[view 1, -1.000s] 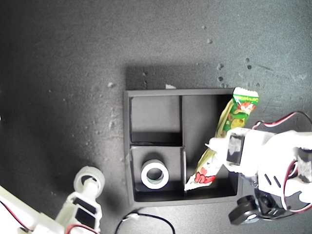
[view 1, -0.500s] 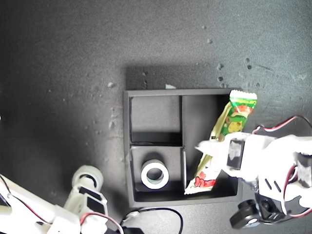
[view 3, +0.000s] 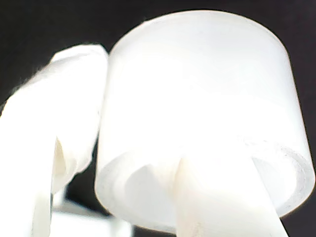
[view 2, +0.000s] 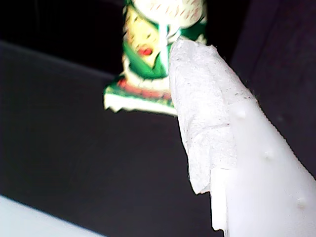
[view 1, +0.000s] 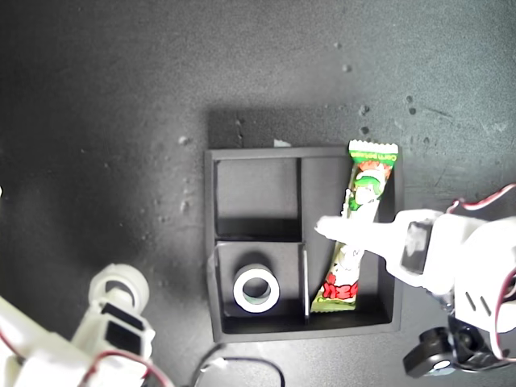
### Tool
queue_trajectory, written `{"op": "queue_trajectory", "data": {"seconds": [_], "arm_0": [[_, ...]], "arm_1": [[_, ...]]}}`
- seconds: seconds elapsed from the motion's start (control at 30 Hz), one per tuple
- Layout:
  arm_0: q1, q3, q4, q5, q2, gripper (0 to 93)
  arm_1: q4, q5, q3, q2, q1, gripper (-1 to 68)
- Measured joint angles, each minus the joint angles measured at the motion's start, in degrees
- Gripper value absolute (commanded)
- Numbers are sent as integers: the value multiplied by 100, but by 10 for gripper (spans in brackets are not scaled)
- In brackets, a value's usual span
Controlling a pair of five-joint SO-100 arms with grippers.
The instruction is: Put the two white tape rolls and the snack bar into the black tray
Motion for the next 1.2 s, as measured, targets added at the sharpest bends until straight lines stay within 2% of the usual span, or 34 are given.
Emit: {"op": "queue_trajectory", "data": {"seconds": [0.07,0.23,0.37,0.47,0.6,0.8,1.07,1.2], "arm_0": [[-264,0,9,422,510,0],[-1195,-255,-44,1775,747,0],[-1951,-1362,-70,2751,18,0],[-2364,-2364,-79,3217,-896,0],[-2672,-3946,0,3516,-2408,0],[-2716,-5265,18,3489,-4113,0],[-2602,-5344,26,3199,-4526,0],[-2487,-5133,26,3094,-4535,0]], "arm_1": [[290,211,-431,0,220,327],[993,1802,-984,18,738,158],[1116,3111,-896,229,809,66],[1125,3850,-712,615,738,-1],[1125,4597,-457,1143,615,-5],[1125,5792,387,2320,272,-6],[1107,6838,2443,4526,44,-6],[475,7137,4474,6293,132,-6]]}}
